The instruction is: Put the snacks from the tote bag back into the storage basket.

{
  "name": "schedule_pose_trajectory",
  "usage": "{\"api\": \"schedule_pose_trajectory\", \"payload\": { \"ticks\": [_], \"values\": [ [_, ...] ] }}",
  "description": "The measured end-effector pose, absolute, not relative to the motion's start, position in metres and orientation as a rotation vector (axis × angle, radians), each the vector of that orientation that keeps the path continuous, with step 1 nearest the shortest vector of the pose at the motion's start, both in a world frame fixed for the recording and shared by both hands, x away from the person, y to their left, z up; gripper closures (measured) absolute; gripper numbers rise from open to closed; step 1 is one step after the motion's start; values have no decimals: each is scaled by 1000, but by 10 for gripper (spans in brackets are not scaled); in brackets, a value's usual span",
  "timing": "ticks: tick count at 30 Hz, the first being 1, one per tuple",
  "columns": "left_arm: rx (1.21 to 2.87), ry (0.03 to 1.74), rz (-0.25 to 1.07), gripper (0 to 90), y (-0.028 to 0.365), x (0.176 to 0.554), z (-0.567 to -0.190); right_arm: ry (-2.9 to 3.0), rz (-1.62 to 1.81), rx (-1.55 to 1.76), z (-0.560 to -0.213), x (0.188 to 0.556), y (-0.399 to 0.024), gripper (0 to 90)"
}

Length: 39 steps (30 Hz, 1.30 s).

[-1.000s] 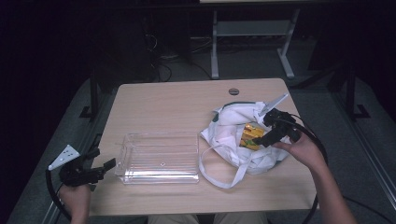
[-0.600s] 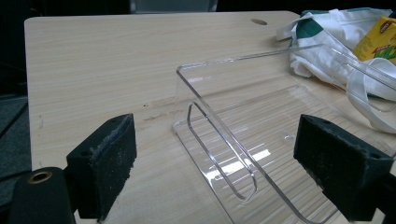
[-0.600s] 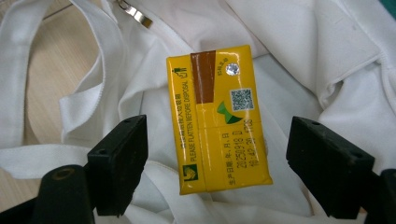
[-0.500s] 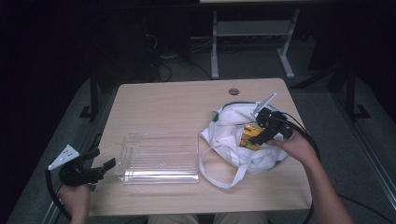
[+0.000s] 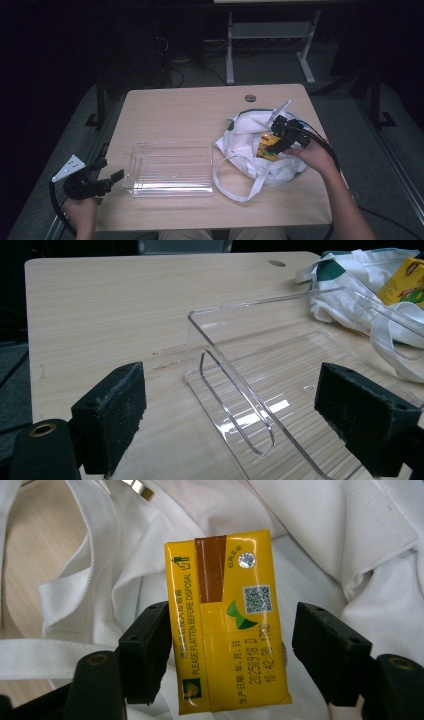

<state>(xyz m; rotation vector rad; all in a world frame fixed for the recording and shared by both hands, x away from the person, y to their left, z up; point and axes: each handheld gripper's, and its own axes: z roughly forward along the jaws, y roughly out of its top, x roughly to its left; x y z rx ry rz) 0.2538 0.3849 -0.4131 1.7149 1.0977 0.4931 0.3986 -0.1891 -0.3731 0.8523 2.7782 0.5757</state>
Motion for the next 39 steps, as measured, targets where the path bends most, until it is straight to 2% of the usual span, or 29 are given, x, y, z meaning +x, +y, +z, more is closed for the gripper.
{"api": "schedule_pose_trajectory", "payload": {
  "ticks": [10,12,39],
  "values": [
    [1715,1097,492,128,385,254,-413,2789,538,811,-376,400,-183,412],
    [1717,1096,491,127,385,254,-413,2802,528,798,-377,401,-182,455],
    [1711,1098,491,127,385,254,-414,2812,498,770,-372,404,-184,503]
  ]
}}
